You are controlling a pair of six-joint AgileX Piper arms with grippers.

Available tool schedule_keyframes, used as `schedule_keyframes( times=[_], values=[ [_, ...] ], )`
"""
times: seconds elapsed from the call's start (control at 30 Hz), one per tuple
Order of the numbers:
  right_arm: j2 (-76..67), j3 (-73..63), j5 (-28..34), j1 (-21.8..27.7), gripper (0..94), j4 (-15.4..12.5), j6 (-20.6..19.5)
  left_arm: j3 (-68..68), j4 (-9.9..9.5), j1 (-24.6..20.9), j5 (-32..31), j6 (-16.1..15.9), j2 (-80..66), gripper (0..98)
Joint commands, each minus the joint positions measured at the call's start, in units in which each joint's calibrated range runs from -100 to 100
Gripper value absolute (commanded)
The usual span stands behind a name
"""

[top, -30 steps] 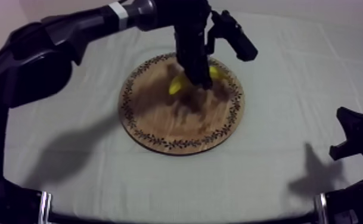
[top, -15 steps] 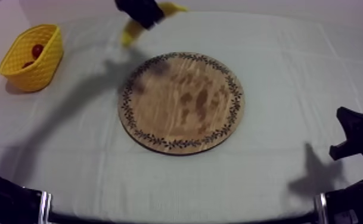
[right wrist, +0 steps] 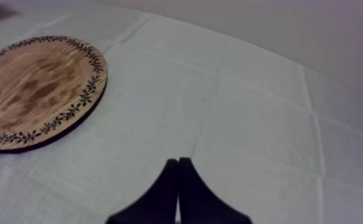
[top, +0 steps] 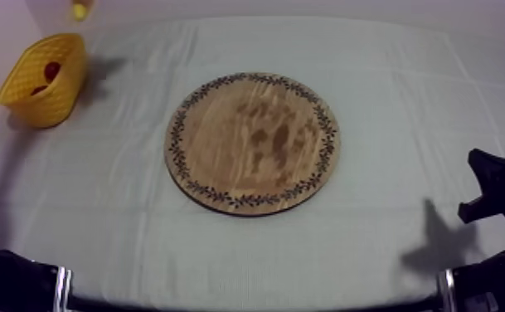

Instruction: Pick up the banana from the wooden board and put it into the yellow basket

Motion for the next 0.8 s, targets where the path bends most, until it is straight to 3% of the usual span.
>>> schedule_keyframes(
  times=[0.0, 0.4, 0.5, 0.67, 0.77],
  values=[
    [0.03, -0.03, 0.0, 0.0, 0.2, 0.0, 0.0, 0.14, 0.27, -4.74, -0.07, -0.4, 0.62, 6.4],
    [0.03, -0.03, 0.0, 0.0, 0.2, 0.0, 0.0, 0.17, 0.34, -12.35, 1.03, -1.25, 6.71, 10.3],
    [0.03, -0.03, 0.0, 0.0, 0.2, 0.0, 0.0, 0.08, 0.51, -13.4, 1.16, -1.39, 7.33, 21.8],
    [0.03, -0.03, 0.0, 0.0, 0.2, 0.0, 0.0, 1.93, 0.22, -13.87, 0.03, -1.69, 6.26, 56.8],
    [0.03, -0.03, 0.0, 0.0, 0.2, 0.0, 0.0, 3.05, -0.02, -13.96, -0.72, -1.53, 4.92, 68.0]
  ],
)
